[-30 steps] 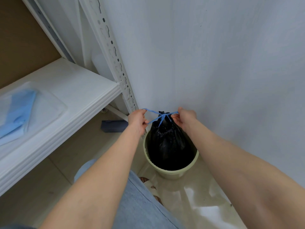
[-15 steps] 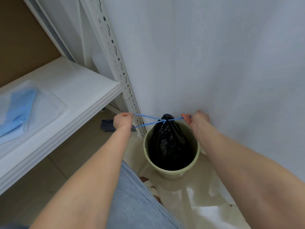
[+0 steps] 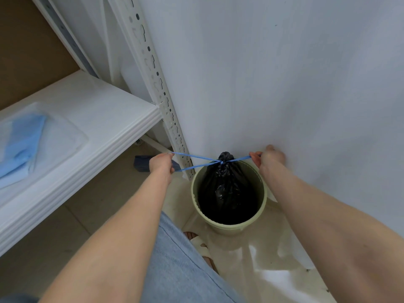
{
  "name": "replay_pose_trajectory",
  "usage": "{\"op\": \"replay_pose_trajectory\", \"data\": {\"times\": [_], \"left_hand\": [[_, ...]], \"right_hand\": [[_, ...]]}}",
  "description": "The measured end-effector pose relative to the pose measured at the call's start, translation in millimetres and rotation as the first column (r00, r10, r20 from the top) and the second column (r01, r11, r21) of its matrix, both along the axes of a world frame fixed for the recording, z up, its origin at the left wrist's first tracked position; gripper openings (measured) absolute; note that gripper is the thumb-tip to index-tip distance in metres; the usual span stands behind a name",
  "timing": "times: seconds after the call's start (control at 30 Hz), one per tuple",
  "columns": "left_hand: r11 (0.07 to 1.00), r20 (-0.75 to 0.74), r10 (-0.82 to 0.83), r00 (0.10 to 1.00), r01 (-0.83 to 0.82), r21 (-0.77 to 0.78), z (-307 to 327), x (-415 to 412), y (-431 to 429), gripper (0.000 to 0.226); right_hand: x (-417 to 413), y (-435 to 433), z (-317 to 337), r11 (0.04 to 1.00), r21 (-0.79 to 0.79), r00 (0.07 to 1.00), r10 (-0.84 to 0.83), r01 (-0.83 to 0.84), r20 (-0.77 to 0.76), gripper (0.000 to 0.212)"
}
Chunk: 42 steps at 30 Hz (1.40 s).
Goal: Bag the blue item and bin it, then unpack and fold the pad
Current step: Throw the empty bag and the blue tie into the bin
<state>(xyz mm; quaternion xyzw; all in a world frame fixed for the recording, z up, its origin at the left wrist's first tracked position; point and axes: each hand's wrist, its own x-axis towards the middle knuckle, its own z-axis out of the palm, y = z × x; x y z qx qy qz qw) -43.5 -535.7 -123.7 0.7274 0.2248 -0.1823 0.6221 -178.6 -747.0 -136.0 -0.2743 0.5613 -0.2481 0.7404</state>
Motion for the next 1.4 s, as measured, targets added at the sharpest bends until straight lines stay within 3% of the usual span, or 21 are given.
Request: {"op": "replay_pose_trajectory", "data": {"times": [0.1, 0.13, 0.2, 0.23, 0.3, 0.37, 0.43, 0.47, 0.5, 0.57, 0.63, 0.7, 0.77, 0.8, 0.87, 0.97, 1.13, 1.23, 1.4], "left_hand": [[0.987, -0.058, -0.096, 0.994, 0.087, -0.136, 10.2, -4.4, -4.3, 0.019], [0.98, -0.05, -0.17, 0.984, 0.164, -0.114, 13.2, -6.4, -7.2, 0.021], [0.893, 0.006, -0.433, 0.901, 0.429, 0.134, 17.8, -11.1, -15.0, 0.019], [0.759, 0.012, -0.603, 0.797, 0.569, 0.317, 19.2, -14.5, -18.2, 0.019], [0.36, -0.08, -0.868, 0.49, 0.733, 0.577, 15.3, -20.1, -22.2, 0.041], [0.06, -0.253, -0.927, 0.278, 0.774, 0.631, 13.5, -26.3, -24.8, 0.063], [-0.08, -0.388, -0.904, 0.18, 0.819, 0.568, 11.4, -30.0, -25.2, 0.06], [-0.088, -0.418, -0.891, 0.178, 0.834, 0.544, 9.5, -29.5, -25.4, 0.057], [-0.055, -0.409, -0.887, 0.212, 0.833, 0.55, 8.7, -28.7, -25.5, 0.051], [0.129, -0.293, -0.886, 0.36, 0.796, 0.591, 6.5, -25.0, -24.5, 0.032], [0.367, -0.165, -0.833, 0.528, 0.751, 0.55, 4.9, -20.6, -22.8, 0.022], [0.624, -0.044, -0.715, 0.698, 0.665, 0.41, 2.6, -17.5, -22.4, 0.023], [0.851, 0.023, -0.505, 0.863, 0.494, 0.181, 3.9, -20.6, -21.3, 0.009], [0.915, 0.003, -0.402, 0.916, 0.401, 0.052, 2.2, -23.3, -20.4, 0.02], [0.959, -0.089, -0.254, 0.963, 0.239, -0.151, -5.7, -29.3, -17.3, 0.051], [0.914, -0.185, -0.225, 0.957, 0.142, -0.381, -18.9, -44.2, -19.2, 0.078], [0.815, -0.1, -0.257, 0.961, 0.16, -0.556, -31.4, -61.3, -41.5, 0.06], [0.842, -0.064, -0.243, 0.968, 0.177, -0.51, -31.8, -58.5, -52.9, 0.018], [0.87, -0.185, -0.041, 0.982, -0.056, -0.489, -28.2, -47.4, -61.1, 0.035]], "right_hand": [[6.5, 0.3, 0.7, 0.994, -0.056, 0.995, 0.094, -0.096, -0.045, 0.023], [6.7, 1.1, 1.6, 0.989, -0.049, 0.99, 0.138, -0.14, -0.038, 0.022], [9.7, 3.3, 2.0, 0.978, -0.035, 0.978, 0.208, -0.208, -0.003, 0.026], [11.9, 4.9, 2.0, 0.973, -0.037, 0.974, 0.228, -0.227, 0.017, 0.028], [17.0, 9.1, 5.9, 0.96, -0.062, 0.961, 0.276, -0.274, 0.021, 0.03], [20.9, 12.9, 8.4, 0.93, -0.121, 0.937, 0.35, -0.348, -0.011, 0.025], [21.1, 15.3, 9.1, 0.863, -0.166, 0.878, 0.467, -0.478, -0.101, 0.021], [18.3, 16.3, 9.0, 0.794, -0.176, 0.811, 0.548, -0.581, -0.204, 0.028], [14.0, 16.7, 7.0, 0.706, -0.174, 0.715, 0.614, -0.687, -0.335, 0.036], [3.9, 17.2, 1.9, 0.513, -0.106, 0.477, 0.674, -0.852, -0.564, 0.041], [-3.7, 18.5, -3.8, 0.421, 0.008, 0.333, 0.73, -0.907, -0.596, 0.033], [-4.9, 21.7, -7.7, 0.411, 0.053, 0.315, 0.769, -0.91, -0.556, 0.023], [-0.8, 24.3, -12.9, 0.469, -0.012, 0.412, 0.762, -0.883, -0.499, 0.021], [1.5, 25.4, -13.6, 0.515, -0.049, 0.478, 0.752, -0.856, -0.453, 0.02], [5.1, 26.9, -14.7, 0.617, -0.078, 0.599, 0.715, -0.783, -0.361, 0.018], [9.1, 28.3, -18.1, 0.739, -0.049, 0.73, 0.651, -0.672, -0.206, 0.017], [17.0, 33.1, -26.0, 0.849, 0.073, 0.852, 0.523, -0.523, 0.027, 0.026], [17.9, 32.6, -31.3, 0.836, 0.085, 0.839, 0.545, -0.542, -0.007, 0.032], [19.4, 33.2, -39.4, 0.825, 0.046, 0.814, 0.564, -0.564, -0.141, 0.036]]}}
